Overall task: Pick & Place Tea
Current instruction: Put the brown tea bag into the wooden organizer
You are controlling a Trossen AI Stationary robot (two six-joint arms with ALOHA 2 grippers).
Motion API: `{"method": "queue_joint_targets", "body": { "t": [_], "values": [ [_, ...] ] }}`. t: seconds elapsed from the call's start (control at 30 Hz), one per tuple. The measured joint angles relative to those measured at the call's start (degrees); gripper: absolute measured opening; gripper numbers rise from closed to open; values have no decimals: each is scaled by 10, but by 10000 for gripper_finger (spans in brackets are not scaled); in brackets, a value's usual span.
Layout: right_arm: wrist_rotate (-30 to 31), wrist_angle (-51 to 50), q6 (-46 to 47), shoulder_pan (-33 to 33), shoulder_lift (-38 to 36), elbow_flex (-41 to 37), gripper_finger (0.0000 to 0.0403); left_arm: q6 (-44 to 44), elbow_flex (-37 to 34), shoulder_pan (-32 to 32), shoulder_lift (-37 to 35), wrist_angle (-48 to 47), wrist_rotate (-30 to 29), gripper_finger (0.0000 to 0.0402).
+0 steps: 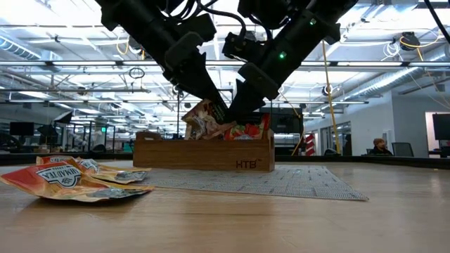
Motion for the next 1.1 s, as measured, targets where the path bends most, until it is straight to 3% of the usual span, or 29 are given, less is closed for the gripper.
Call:
{"method": "queue_joint_targets", "body": {
  "t": [0.2, 0.37, 0.57, 0.83, 1.1],
  "values": [
    [0, 1, 0, 0, 0, 0, 0, -1, 0, 0, 0, 1, 0, 256],
    [0, 2, 0, 0, 0, 0, 0, -7, 0, 6, 8, 10, 0, 245],
    [0, 3, 2, 0, 0, 0, 0, -14, 0, 14, 13, 21, 3, 176],
    [0, 3, 2, 1, 0, 0, 0, -21, 0, 18, 10, 6, 33, 14],
    [0, -1, -7, 27, -14, 0, 0, -13, 0, -1, 10, 24, 28, 3]
  ]
}}
